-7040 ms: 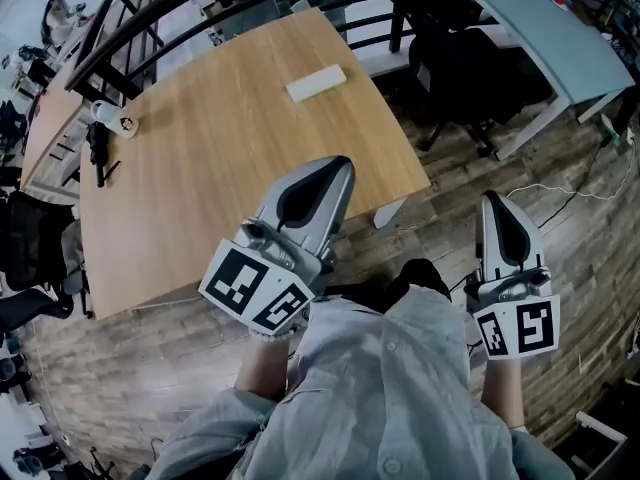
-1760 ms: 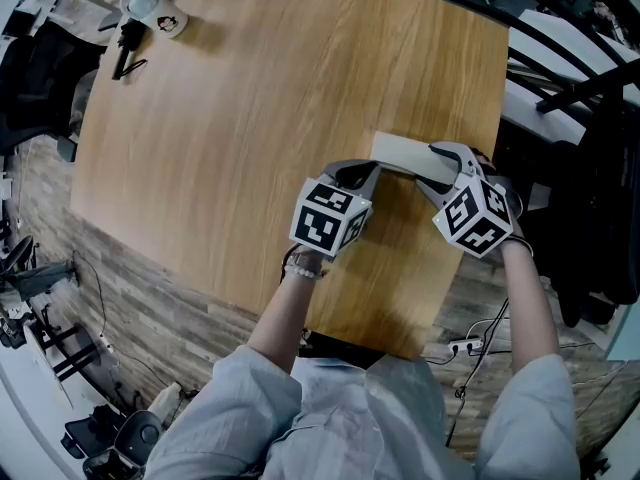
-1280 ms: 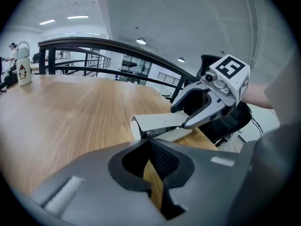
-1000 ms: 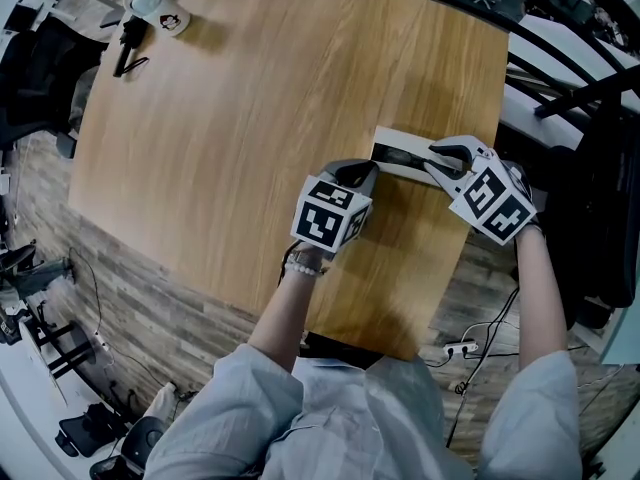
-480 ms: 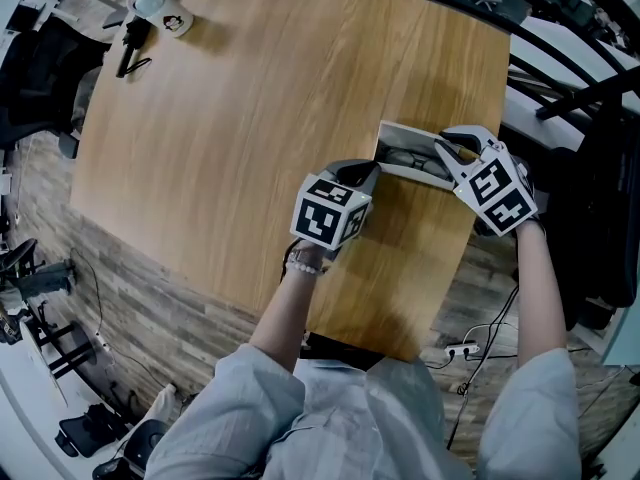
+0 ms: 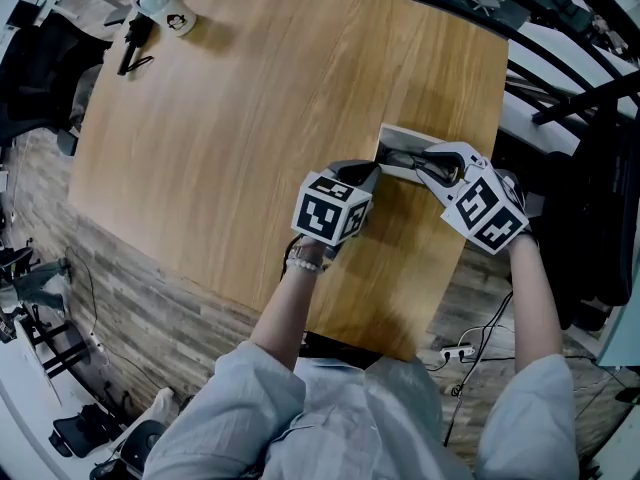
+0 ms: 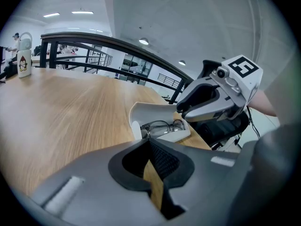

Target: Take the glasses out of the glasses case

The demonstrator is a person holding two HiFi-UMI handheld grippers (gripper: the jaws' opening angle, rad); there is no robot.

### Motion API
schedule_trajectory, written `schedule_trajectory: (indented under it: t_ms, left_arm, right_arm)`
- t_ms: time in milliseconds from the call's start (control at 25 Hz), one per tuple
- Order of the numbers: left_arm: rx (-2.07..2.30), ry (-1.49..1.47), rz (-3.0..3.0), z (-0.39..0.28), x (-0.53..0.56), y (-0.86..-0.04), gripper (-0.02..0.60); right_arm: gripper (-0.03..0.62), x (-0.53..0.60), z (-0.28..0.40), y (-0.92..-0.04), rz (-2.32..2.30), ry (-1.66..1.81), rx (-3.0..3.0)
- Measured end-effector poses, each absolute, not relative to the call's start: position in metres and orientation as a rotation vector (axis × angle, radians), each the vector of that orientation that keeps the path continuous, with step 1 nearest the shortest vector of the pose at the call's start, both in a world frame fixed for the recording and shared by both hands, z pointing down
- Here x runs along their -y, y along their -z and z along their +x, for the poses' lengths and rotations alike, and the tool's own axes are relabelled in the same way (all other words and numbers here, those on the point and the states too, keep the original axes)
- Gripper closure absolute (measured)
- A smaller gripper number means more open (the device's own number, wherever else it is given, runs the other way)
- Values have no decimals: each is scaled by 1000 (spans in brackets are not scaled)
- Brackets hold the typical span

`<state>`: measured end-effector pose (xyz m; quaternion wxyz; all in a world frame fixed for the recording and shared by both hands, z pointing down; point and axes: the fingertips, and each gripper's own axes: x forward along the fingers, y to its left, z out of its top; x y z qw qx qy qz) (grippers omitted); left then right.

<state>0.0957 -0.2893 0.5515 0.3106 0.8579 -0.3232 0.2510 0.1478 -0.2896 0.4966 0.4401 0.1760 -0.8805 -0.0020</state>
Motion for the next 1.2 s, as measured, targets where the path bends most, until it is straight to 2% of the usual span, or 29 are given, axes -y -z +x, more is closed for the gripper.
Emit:
schedule_trajectory:
  t_ms: [600, 960, 1200]
  left_arm:
    - [837, -635, 2265, 95, 289, -549, 578]
    - [827, -647, 2279, 95, 288, -549, 578]
    - [826, -639, 2271, 94, 289, -548, 578]
  right_arm:
    - [517, 288, 147, -541, 220, 77, 1959]
    - [571, 288, 143, -542, 204, 73, 1935]
    - [579, 289, 143, -539, 277, 93, 1961]
